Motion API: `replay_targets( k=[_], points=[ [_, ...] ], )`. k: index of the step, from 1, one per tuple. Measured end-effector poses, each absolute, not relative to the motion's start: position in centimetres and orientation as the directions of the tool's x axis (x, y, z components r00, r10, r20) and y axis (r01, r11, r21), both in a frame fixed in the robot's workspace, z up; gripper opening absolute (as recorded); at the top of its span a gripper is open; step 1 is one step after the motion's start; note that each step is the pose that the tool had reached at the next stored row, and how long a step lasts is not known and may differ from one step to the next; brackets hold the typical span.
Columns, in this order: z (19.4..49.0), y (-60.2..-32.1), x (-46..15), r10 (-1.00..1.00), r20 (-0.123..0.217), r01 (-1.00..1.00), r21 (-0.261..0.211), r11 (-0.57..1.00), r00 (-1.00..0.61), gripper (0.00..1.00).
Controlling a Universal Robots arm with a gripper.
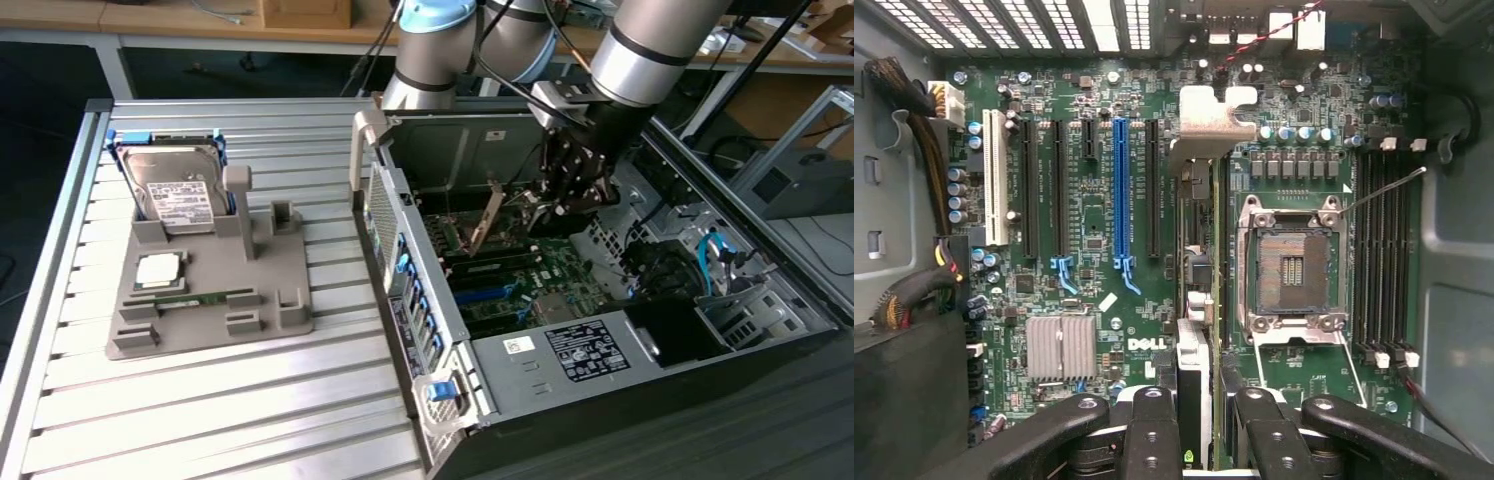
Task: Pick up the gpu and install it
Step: 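Insert the gpu into the slot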
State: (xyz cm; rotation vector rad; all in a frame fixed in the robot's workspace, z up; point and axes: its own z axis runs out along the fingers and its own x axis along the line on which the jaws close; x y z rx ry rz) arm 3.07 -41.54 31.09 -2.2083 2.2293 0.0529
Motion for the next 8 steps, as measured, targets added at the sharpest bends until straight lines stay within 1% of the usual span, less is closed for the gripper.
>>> replay_targets(
  k=[8],
  points=[
    [31.08,-41.95,3.07,-1.000,-0.026,-1.000,0.022,0.009,-0.010,0.27]
  ],
)
